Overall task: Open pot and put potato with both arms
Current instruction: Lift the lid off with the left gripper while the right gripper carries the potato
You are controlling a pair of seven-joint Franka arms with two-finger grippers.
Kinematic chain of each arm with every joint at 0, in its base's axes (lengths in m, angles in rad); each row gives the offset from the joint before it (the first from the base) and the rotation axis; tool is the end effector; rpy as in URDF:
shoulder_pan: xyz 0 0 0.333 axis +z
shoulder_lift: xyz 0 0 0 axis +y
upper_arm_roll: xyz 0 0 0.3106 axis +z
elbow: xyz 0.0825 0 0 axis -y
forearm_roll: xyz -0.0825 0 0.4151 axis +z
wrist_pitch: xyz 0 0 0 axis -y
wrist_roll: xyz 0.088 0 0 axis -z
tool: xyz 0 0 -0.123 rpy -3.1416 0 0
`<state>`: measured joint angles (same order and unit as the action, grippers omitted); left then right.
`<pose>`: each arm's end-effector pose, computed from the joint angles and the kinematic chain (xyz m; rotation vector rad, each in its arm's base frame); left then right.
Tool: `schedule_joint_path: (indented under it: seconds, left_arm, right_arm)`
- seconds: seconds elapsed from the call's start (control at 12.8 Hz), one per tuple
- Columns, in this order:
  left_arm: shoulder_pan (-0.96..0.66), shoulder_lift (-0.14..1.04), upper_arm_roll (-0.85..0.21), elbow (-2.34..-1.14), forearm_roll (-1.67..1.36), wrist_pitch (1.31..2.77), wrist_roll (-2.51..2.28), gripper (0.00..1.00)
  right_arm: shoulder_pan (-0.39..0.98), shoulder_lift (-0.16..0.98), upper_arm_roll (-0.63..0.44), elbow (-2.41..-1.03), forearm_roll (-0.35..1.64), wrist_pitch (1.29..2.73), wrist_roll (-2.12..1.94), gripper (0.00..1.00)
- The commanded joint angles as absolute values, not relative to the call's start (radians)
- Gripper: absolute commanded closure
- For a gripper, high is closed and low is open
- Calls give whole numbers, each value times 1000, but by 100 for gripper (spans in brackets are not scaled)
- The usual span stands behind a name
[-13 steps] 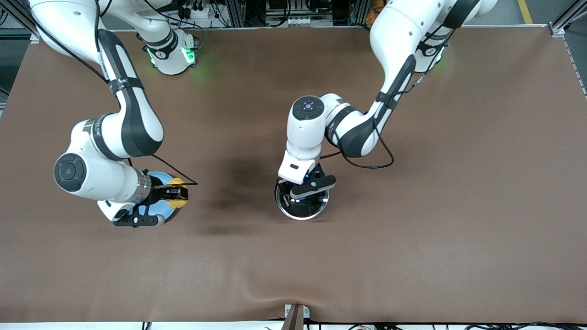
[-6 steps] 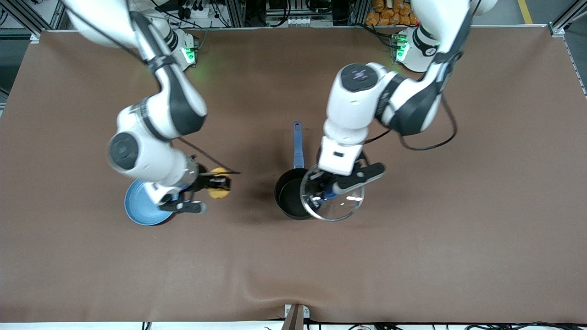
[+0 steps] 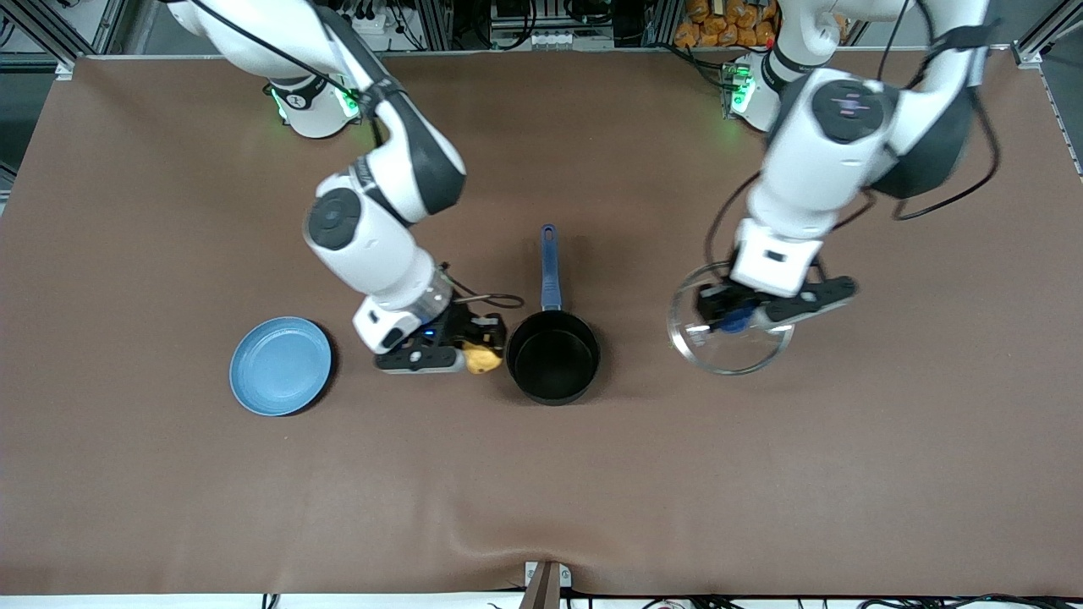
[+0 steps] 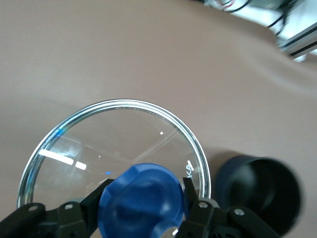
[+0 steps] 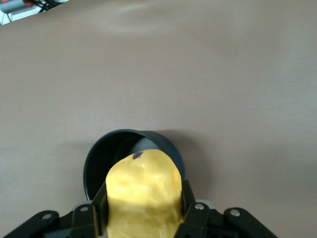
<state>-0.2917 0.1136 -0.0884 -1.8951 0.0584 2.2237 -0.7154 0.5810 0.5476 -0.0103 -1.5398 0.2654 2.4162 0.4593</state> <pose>0.5960 -0.2339 0.4299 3.0120 0.4652 0.3134 0.6343 0.4134 0.3344 -2.7922 0.0784 -0.2616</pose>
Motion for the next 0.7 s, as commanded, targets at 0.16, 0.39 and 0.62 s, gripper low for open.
schedule_joint_path:
  seconds: [0.16, 0.39, 0.62]
  left_arm:
    - [-92, 3, -100, -2077, -92, 2235, -292, 67]
    - [-2, 46, -100, -2097, -155, 2256, -114, 66]
    - [-3, 171, -100, -2097, -155, 2415, -104, 65]
  right_arm:
    - [672, 742, -41, -1373, 77, 2451, 589, 100]
    - [698, 801, -41, -1332, 54, 2450, 614, 100]
    - [732, 863, -44, -1281, 42, 2450, 695, 100]
